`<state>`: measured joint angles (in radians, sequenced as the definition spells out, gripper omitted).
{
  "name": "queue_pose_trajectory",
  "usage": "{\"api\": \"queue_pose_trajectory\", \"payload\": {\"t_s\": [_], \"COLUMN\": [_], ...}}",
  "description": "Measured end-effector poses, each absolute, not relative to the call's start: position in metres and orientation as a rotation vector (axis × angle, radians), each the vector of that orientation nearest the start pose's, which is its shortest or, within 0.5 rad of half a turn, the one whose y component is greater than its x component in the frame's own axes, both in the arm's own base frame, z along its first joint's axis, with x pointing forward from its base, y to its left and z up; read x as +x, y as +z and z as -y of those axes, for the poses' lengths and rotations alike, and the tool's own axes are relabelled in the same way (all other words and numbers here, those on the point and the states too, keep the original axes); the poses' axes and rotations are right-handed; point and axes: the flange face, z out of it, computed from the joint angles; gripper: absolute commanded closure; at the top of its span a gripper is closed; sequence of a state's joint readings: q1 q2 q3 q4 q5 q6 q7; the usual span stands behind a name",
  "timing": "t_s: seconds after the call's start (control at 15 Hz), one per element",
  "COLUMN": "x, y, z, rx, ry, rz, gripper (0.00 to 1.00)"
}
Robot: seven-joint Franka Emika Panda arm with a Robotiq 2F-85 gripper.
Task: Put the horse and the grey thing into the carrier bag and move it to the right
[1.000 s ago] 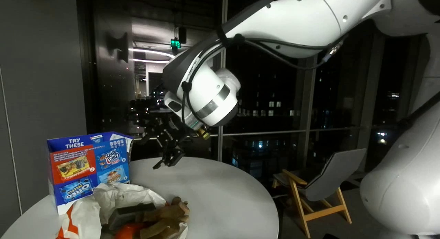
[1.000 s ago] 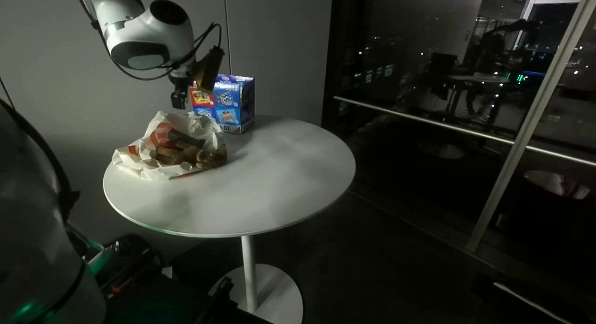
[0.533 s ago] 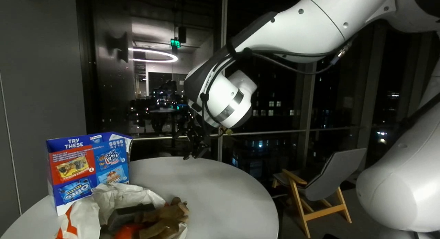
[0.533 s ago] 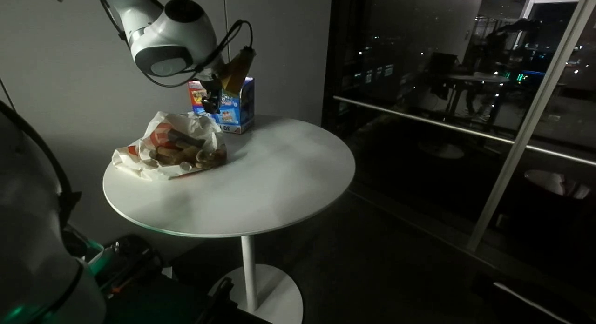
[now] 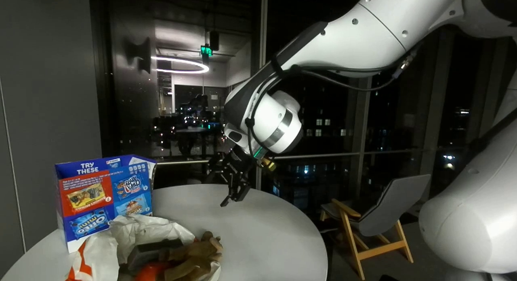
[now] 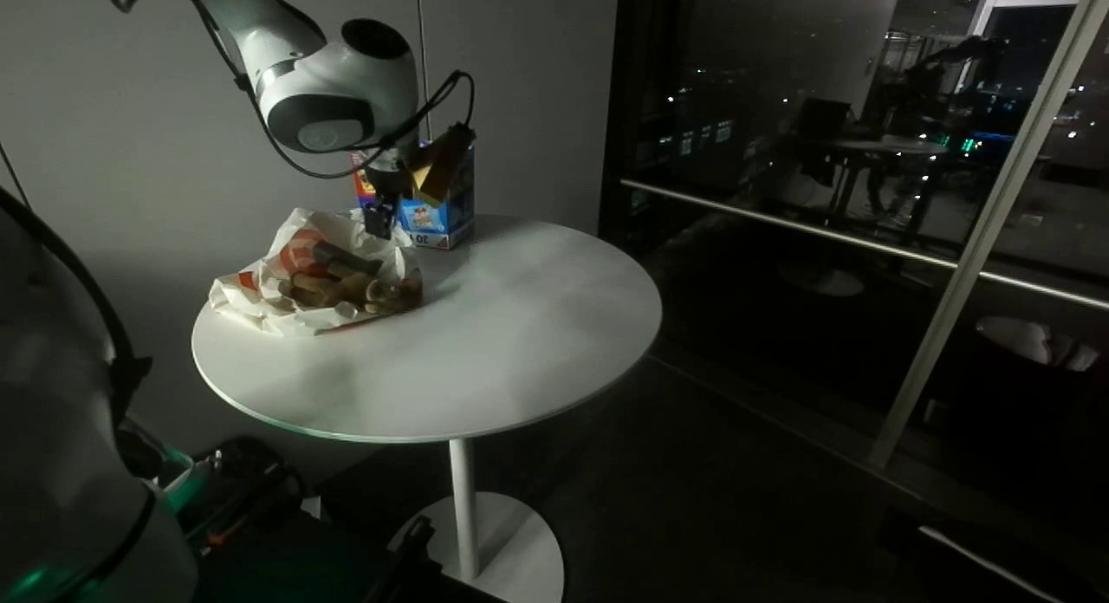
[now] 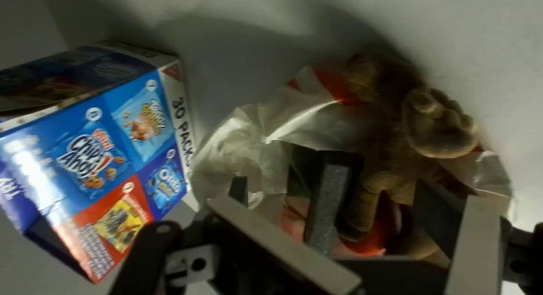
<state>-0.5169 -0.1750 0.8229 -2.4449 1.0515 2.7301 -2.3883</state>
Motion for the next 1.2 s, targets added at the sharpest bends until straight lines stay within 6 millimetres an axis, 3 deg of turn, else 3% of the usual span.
{"api": "queue_pose_trajectory", "payload": {"t_s": [0.33,0.53,0.87,1.2], "x": [0.449,0.425,0.394,0.375], "y": [0.364,0.358,0.324,0.294], "z": [-0.08,-0.071,-0.087,-0.11], "rx": [1.845,1.82,1.59,1.285], "ry": [0.688,0.579,0.59,0.798], "rz": [-2.558,-2.748,-2.974,-3.049], "gripper": [0.0,0.0,0.0,0.0]}}
